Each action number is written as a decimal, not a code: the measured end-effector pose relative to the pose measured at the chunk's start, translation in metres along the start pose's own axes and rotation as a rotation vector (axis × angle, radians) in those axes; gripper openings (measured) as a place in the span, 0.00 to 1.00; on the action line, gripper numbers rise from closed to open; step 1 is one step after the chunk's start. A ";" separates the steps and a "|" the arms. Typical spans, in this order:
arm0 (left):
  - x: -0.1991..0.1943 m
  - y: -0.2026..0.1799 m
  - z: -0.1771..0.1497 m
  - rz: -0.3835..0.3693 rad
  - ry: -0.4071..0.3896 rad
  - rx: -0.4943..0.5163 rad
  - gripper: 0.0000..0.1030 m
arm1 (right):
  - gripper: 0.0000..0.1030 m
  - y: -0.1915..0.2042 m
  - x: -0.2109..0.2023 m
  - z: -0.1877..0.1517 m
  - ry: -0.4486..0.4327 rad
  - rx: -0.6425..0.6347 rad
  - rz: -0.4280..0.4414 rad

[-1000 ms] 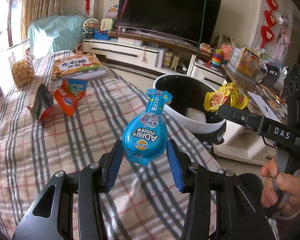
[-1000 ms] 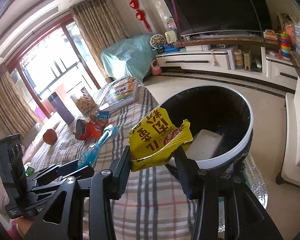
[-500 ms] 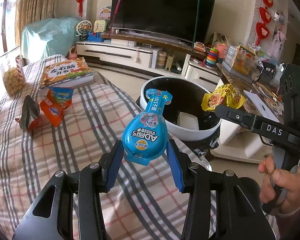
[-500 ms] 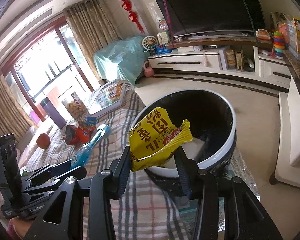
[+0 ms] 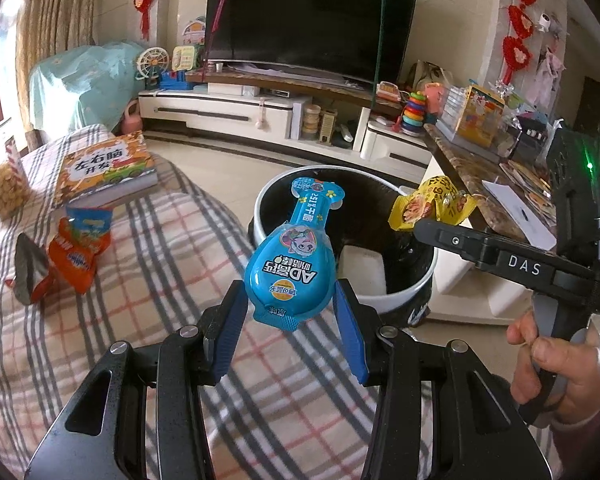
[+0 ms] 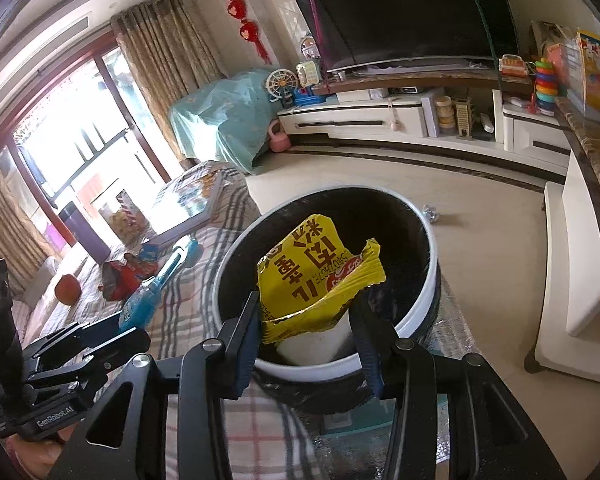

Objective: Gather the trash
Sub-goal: 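Open both tools over the bin to drop the candy toy and snack bag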

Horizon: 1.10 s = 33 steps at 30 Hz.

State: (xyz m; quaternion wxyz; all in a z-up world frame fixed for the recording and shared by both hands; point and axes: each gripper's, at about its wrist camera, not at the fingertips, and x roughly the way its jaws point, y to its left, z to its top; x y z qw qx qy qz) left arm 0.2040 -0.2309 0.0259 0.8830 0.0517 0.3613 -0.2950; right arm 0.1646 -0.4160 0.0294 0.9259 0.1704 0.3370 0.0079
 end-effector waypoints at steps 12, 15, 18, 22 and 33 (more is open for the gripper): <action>0.031 -0.013 0.016 -0.004 0.032 0.025 0.43 | 0.43 -0.016 0.020 0.013 0.042 -0.002 -0.018; 0.038 -0.017 0.020 -0.006 0.041 0.031 0.43 | 0.43 -0.018 0.025 0.016 0.054 -0.001 -0.012; 0.043 -0.019 0.022 -0.008 0.048 0.033 0.43 | 0.43 -0.019 0.027 0.019 0.062 -0.005 -0.009; 0.049 -0.019 0.024 -0.007 0.056 0.033 0.43 | 0.44 -0.020 0.031 0.023 0.069 -0.012 -0.007; 0.053 -0.016 0.027 -0.019 0.068 0.016 0.52 | 0.63 -0.028 0.036 0.029 0.075 0.014 -0.020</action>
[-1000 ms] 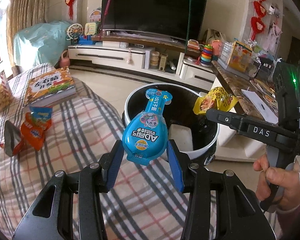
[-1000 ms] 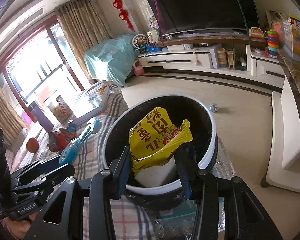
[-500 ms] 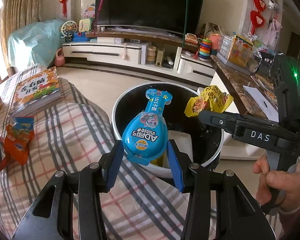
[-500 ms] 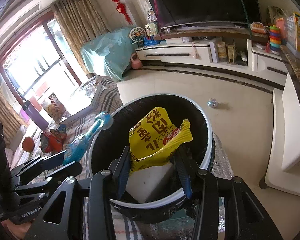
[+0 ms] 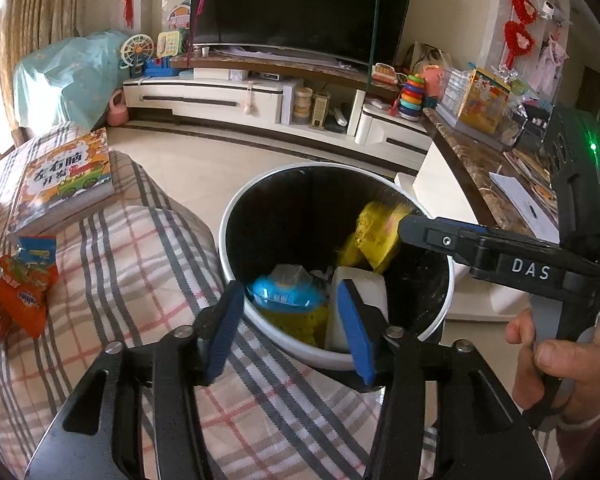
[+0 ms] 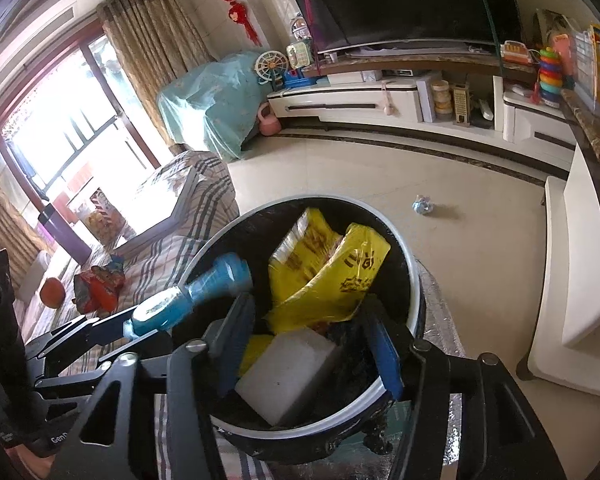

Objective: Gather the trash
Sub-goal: 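Open both tools over the bin to drop the candy toy and snack bag, then move both tools back over the bed toward the red chip bag and orange snack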

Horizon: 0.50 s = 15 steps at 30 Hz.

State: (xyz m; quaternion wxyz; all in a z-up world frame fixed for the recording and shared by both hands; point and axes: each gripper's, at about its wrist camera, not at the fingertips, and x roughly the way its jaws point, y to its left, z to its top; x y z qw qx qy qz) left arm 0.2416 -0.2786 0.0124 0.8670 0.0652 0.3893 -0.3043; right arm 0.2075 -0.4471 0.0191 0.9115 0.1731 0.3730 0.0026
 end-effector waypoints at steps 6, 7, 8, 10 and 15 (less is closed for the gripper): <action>-0.011 0.006 -0.014 0.002 -0.009 -0.026 0.57 | 0.69 0.002 -0.011 -0.006 -0.021 0.014 0.005; -0.015 0.009 -0.018 0.000 -0.013 -0.037 0.59 | 0.73 0.004 -0.013 -0.008 -0.028 0.014 0.006; -0.018 0.011 -0.021 0.001 -0.016 -0.046 0.63 | 0.75 0.006 -0.017 -0.010 -0.038 0.017 0.009; -0.027 0.018 -0.030 0.010 -0.026 -0.068 0.67 | 0.82 0.010 -0.023 -0.014 -0.053 0.026 0.017; -0.046 0.036 -0.049 0.040 -0.039 -0.126 0.72 | 0.87 0.028 -0.032 -0.028 -0.075 0.024 0.038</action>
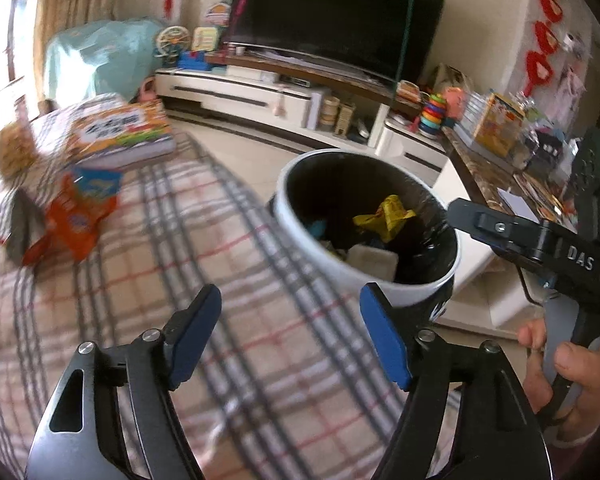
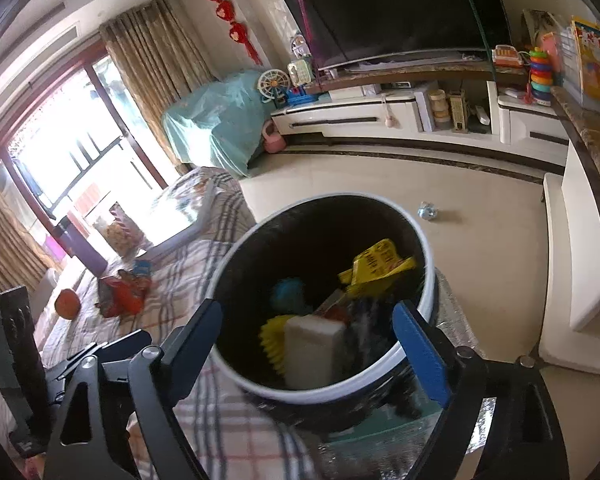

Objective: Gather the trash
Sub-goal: 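Move both tools back over the bed toward the red chip bag and orange snack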

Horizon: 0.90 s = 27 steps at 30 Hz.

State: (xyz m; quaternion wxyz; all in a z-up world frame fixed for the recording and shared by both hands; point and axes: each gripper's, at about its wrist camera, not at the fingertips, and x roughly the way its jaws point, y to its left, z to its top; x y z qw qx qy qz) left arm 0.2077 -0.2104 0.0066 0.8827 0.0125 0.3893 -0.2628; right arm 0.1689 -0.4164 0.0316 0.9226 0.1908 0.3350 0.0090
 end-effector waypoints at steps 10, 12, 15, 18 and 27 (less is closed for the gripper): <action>-0.038 0.057 -0.037 0.088 -0.027 -0.109 0.72 | 0.90 0.050 -0.001 -0.029 -0.008 -0.043 0.050; -0.047 0.068 -0.043 0.103 -0.035 -0.130 0.72 | 0.90 0.059 0.002 -0.033 -0.005 -0.055 0.061; -0.056 0.081 -0.049 0.129 -0.042 -0.157 0.72 | 0.90 0.074 0.005 -0.039 0.004 -0.071 0.077; -0.065 0.098 -0.056 0.148 -0.049 -0.187 0.72 | 0.90 0.085 0.009 -0.044 0.016 -0.080 0.096; -0.081 0.129 -0.073 0.203 -0.056 -0.250 0.73 | 0.96 0.124 0.025 -0.062 0.053 -0.124 0.141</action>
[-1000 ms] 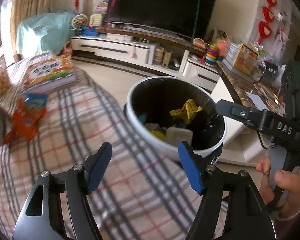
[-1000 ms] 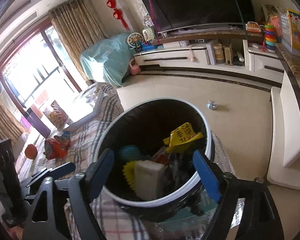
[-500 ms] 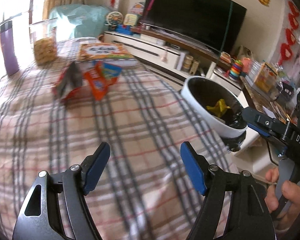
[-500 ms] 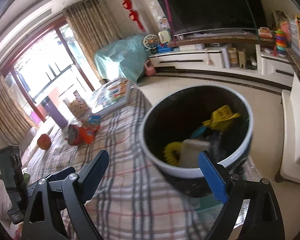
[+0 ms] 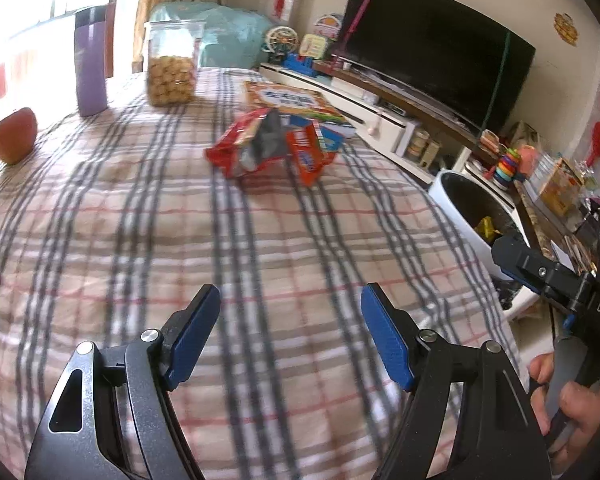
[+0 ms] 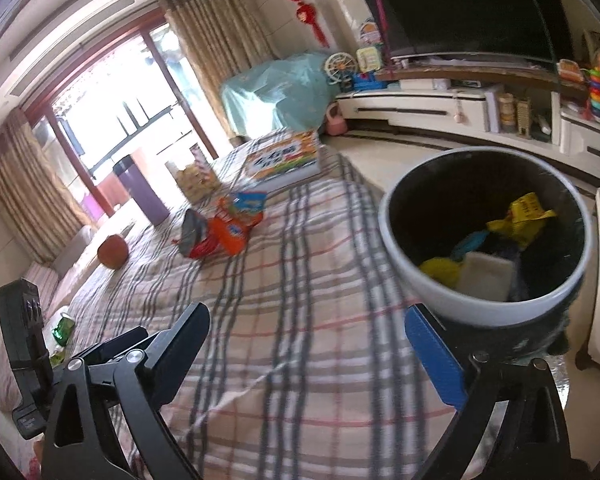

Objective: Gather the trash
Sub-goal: 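Move both tools back over the bed toward the red chip bag and orange snack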

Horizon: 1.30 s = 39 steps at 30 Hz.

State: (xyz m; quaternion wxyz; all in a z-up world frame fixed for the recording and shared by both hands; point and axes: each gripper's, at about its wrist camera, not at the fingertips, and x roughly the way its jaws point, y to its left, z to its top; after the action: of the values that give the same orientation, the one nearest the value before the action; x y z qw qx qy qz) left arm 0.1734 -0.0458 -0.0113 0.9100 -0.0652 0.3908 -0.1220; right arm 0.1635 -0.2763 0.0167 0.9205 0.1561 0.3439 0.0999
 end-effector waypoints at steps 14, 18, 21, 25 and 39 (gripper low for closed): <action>-0.003 0.032 -0.008 0.046 0.007 -0.069 0.73 | 0.96 0.024 0.029 -0.010 0.028 -0.024 0.023; -0.001 0.036 -0.007 0.053 0.013 -0.075 0.73 | 0.96 0.029 0.036 -0.008 0.031 -0.042 0.024; 0.000 0.038 -0.007 0.054 0.016 -0.083 0.73 | 0.96 0.033 0.040 -0.005 0.031 -0.054 0.024; 0.004 0.042 -0.005 0.055 0.022 -0.090 0.73 | 0.96 0.037 0.049 0.000 0.037 -0.059 0.032; 0.022 0.049 0.032 0.061 0.003 -0.075 0.73 | 1.00 0.045 0.090 0.027 0.065 -0.092 0.019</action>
State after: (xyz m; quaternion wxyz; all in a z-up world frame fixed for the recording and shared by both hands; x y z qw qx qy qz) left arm 0.2201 -0.0036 -0.0151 0.9096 -0.0870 0.3983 -0.0798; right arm 0.2443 -0.2144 -0.0023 0.9141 0.1136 0.3672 0.1293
